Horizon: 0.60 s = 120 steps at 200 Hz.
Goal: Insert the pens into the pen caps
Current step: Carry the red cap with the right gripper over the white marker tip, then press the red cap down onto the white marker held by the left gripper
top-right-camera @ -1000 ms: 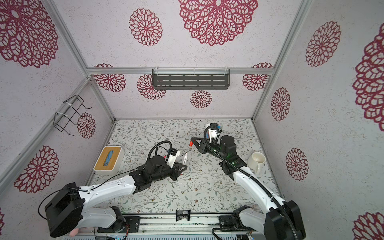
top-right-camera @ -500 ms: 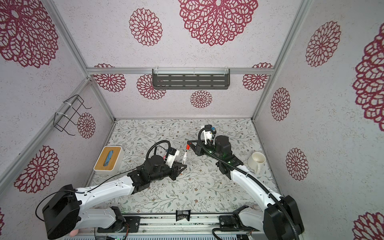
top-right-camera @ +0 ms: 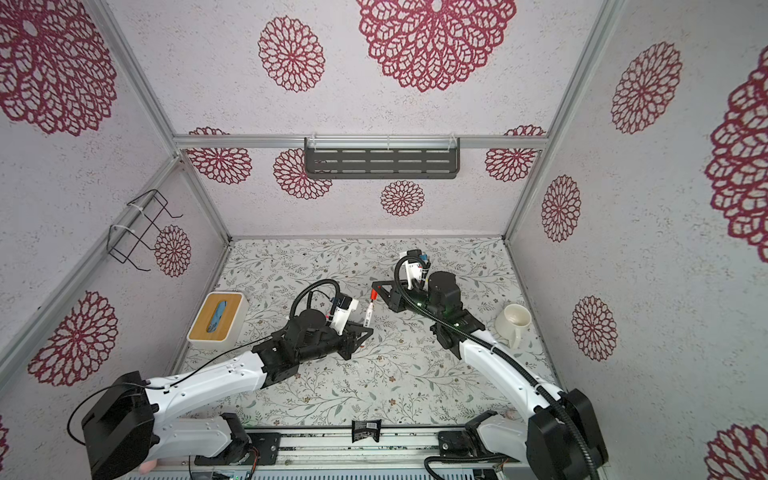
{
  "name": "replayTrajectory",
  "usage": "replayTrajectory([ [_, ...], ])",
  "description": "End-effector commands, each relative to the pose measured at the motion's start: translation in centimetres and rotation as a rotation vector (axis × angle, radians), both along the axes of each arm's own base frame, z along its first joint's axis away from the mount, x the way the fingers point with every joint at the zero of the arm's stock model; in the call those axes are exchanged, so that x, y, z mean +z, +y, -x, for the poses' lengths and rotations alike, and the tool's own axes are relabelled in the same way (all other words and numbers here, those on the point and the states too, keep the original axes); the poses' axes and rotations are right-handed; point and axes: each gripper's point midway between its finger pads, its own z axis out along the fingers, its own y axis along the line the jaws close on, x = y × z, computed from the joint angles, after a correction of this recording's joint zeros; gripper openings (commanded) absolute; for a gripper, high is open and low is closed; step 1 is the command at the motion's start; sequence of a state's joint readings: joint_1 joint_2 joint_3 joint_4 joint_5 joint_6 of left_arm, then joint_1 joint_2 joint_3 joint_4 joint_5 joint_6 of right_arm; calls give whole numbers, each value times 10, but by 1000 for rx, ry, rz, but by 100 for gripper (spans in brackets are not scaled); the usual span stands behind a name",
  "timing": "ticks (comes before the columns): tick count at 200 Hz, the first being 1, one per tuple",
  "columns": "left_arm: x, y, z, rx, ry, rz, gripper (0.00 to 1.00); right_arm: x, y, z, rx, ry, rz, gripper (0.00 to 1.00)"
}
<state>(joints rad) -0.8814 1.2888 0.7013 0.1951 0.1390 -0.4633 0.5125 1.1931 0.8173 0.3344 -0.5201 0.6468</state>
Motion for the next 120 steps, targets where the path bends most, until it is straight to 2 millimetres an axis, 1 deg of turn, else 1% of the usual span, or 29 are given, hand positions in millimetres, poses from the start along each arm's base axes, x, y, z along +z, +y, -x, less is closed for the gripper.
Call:
replayTrajectory([
  [1, 18, -2, -1, 1, -46, 22, 0, 32, 2, 8, 26, -94, -49, 0],
  [35, 18, 0, -1, 12, -51, 23, 0, 30, 4, 11, 42, -90, -48, 0],
  [120, 21, 2, -2, 20, -63, 27, 0, 32, 2, 19, 57, -95, -42, 0],
])
